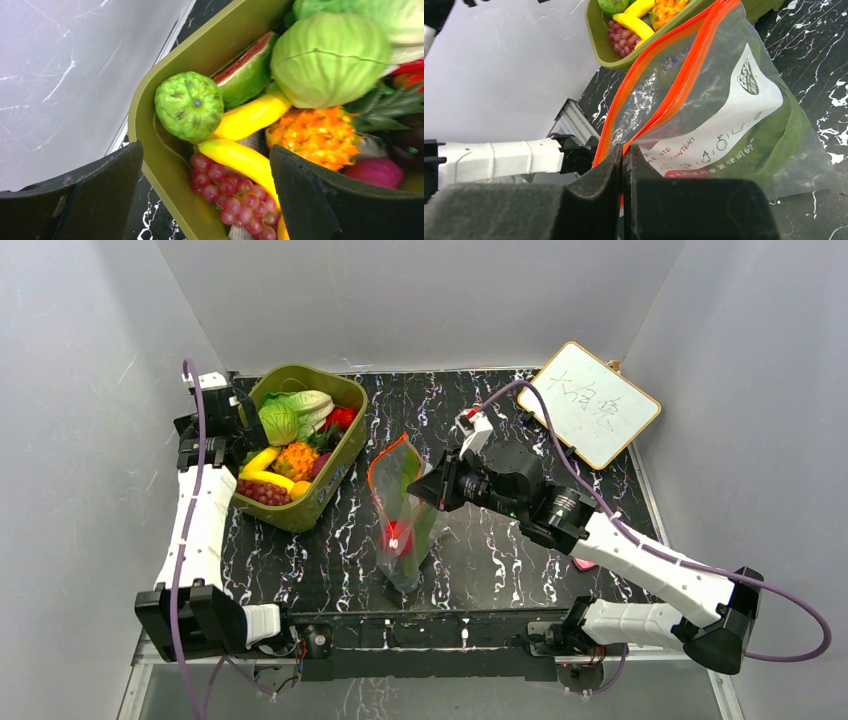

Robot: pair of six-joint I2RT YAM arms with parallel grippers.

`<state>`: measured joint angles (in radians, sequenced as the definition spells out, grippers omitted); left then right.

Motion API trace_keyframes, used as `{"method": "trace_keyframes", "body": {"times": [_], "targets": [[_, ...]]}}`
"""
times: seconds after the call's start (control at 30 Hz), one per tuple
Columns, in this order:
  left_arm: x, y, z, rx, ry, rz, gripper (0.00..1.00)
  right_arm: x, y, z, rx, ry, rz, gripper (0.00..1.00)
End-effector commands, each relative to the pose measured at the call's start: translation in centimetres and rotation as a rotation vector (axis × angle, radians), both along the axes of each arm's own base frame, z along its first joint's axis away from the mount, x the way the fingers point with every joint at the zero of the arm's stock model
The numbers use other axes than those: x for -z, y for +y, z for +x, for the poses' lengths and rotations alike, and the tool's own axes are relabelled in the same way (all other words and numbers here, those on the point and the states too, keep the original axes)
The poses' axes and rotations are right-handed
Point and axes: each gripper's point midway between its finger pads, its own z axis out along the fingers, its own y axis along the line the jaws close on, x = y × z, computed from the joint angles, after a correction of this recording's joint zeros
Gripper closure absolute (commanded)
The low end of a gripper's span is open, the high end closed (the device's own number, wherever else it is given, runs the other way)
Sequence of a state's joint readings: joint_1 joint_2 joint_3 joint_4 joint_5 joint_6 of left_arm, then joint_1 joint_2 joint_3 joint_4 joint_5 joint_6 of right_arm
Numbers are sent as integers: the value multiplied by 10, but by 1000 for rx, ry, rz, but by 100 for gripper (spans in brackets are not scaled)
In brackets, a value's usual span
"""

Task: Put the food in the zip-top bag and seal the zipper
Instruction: Pick up the fake vegetable from the bin.

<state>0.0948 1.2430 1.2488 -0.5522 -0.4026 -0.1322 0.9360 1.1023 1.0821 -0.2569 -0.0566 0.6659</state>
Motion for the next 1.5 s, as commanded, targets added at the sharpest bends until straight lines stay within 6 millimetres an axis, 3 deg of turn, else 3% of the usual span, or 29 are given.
{"method": "trace_keyframes", "body": {"times": [0.0, 0.37, 0.87, 0.97, 1.23, 1.47], "targets": [[20, 21, 4, -57, 44, 36, 5, -41, -4, -4, -5, -106, 108, 100], [55, 32, 16, -78, 125, 31, 12, -44, -11, -5, 6, -141, 101, 100], [78, 47, 21, -118, 195, 72, 10, -46, -15, -2, 21, -165, 97, 100], [84, 47, 22, -114, 211, 73, 13, -47, -15, -3, 19, -164, 99, 100], [84, 44, 27, -83, 235, 63, 36, -49, -18, -3, 31, -169, 98, 100], [71, 33, 24, -45, 185, 21, 45, -46, -17, -2, 34, -155, 99, 100]]}}
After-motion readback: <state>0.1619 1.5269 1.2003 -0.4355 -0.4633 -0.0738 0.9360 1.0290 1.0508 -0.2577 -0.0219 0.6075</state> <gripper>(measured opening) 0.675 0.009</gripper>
